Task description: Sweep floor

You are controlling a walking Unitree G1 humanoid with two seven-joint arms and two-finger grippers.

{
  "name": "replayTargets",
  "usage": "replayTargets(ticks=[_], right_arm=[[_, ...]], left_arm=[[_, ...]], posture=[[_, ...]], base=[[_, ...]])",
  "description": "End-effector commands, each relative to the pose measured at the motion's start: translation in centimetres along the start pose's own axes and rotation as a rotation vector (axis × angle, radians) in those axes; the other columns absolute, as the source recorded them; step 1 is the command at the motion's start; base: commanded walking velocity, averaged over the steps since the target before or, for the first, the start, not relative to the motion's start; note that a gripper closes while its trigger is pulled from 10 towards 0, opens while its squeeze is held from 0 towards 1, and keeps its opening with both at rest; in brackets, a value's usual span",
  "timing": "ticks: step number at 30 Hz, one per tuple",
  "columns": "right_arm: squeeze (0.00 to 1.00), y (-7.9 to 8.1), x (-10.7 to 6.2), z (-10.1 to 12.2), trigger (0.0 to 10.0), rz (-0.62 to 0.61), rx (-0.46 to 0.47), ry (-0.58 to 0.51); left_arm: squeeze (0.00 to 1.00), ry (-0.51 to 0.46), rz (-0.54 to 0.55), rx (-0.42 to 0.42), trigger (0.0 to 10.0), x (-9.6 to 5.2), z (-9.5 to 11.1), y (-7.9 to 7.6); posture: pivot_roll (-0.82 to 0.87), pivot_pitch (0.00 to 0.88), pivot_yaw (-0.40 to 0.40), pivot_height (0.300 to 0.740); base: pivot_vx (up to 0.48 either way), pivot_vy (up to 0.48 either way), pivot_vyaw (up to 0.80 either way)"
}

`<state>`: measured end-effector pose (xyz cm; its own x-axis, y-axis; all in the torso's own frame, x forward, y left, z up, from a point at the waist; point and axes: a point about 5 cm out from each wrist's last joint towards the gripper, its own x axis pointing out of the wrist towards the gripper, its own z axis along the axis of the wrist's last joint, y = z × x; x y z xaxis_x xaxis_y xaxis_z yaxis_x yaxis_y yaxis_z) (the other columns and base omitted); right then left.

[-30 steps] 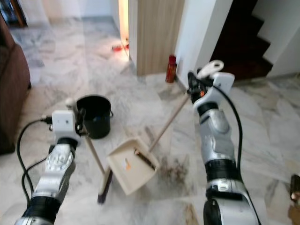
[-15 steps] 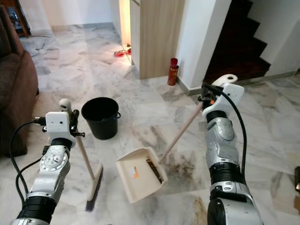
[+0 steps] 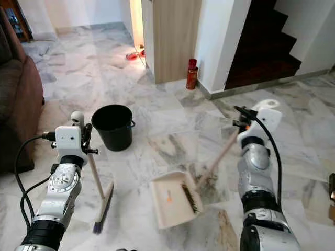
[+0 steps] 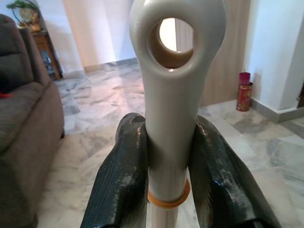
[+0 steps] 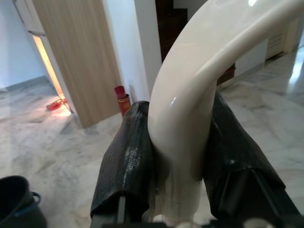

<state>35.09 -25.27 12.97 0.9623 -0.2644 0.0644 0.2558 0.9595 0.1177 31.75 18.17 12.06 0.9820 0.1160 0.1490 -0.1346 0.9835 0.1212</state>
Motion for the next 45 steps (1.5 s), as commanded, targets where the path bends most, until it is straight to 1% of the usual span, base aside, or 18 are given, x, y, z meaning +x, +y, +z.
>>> replayTargets(ticks=[1, 5, 9, 13, 22, 29, 31, 33, 34, 37, 38, 41, 42, 44, 45], right_arm=[[0.00, 0.1, 0.3, 1.0, 10.0, -0.006, 0.016, -0.055], [0.00, -0.5, 0.0, 0.5, 10.0, -0.021, -0.045, -0.058], [0.00, -1.3, -0.4, 0.1, 10.0, -0.032, -0.076, -0.059], [0.00, -1.8, -0.6, 0.1, 10.0, -0.042, -0.075, -0.066], [0.00, -2.3, -0.7, 0.6, 10.0, -0.071, -0.059, -0.104], [0.00, -3.4, -1.7, 0.7, 10.0, -0.088, -0.084, -0.132], [0.00, -3.9, -2.3, 0.4, 10.0, -0.092, -0.099, -0.131], [0.00, -4.0, -2.5, 0.3, 10.0, -0.095, -0.101, -0.131], [0.00, -4.1, -2.9, 0.2, 10.0, -0.098, -0.105, -0.134], [0.00, -4.3, -3.9, 0.1, 10.0, -0.101, -0.111, -0.140], [0.00, -4.3, -3.9, 0.1, 10.0, -0.101, -0.111, -0.140], [0.00, -4.7, -5.3, 0.0, 10.0, -0.109, -0.113, -0.145], [0.00, -4.7, -5.3, 0.0, 10.0, -0.109, -0.113, -0.145], [0.00, -4.8, -6.1, -0.1, 10.0, -0.112, -0.113, -0.142], [0.00, -4.8, -6.1, -0.1, 10.0, -0.112, -0.113, -0.142]], left_arm=[[0.00, -0.056, 0.000, -0.001, 10.0, 0.4, 1.2, 0.1], [0.00, -0.056, -0.002, 0.000, 10.0, 0.4, 1.2, 0.1], [0.00, -0.056, -0.001, 0.006, 10.0, 0.3, 1.1, 0.4], [0.00, -0.055, 0.005, 0.007, 10.0, 0.2, 1.0, 0.6], [0.00, -0.054, -0.002, 0.008, 10.0, 0.3, 1.1, 0.5], [0.00, -0.055, -0.002, 0.011, 10.0, 0.1, 1.1, 0.7], [0.00, -0.052, -0.006, 0.011, 10.0, 0.1, 1.0, 0.6], [0.00, -0.052, -0.008, 0.010, 10.0, 0.1, 1.0, 0.6], [0.00, -0.052, -0.009, 0.010, 10.0, 0.1, 1.0, 0.6], [0.00, -0.052, -0.010, 0.009, 10.0, 0.1, 1.0, 0.6], [0.00, -0.052, -0.010, 0.009, 10.0, 0.1, 1.0, 0.6], [0.00, -0.050, -0.013, 0.009, 10.0, 0.1, 0.9, 0.6], [0.00, -0.050, -0.013, 0.009, 10.0, 0.1, 0.9, 0.6], [0.00, -0.049, -0.016, 0.009, 10.0, 0.1, 0.9, 0.6], [0.00, -0.049, -0.016, 0.009, 10.0, 0.1, 0.9, 0.6]], posture=[[-0.01, 0.000, -0.022, 0.740], [-0.01, 0.000, -0.022, 0.740], [-0.01, 0.000, -0.023, 0.740], [-0.01, 0.000, -0.023, 0.740], [-0.02, 0.000, -0.014, 0.740], [-0.03, 0.000, -0.010, 0.740], [-0.03, 0.000, -0.007, 0.740], [-0.03, 0.000, -0.007, 0.740], [-0.03, 0.000, -0.007, 0.740], [-0.04, 0.000, -0.003, 0.740], [-0.04, 0.000, -0.003, 0.740], [-0.04, 0.000, 0.002, 0.740], [-0.04, 0.000, 0.002, 0.740], [-0.05, 0.000, 0.004, 0.740], [-0.05, 0.000, 0.004, 0.740]], base=[[0.000, 0.000, 0.00], [0.000, 0.000, 0.00], [0.000, 0.000, 0.00], [0.000, 0.000, 0.00], [0.000, 0.000, 0.00], [0.000, 0.000, 0.00], [0.000, 0.000, 0.00], [0.000, 0.000, 0.00], [0.000, 0.000, 0.00], [0.000, 0.000, 0.00], [0.000, 0.000, 0.00], [0.000, 0.000, 0.00], [0.000, 0.000, 0.00], [0.000, 0.000, 0.00], [0.000, 0.000, 0.00]])
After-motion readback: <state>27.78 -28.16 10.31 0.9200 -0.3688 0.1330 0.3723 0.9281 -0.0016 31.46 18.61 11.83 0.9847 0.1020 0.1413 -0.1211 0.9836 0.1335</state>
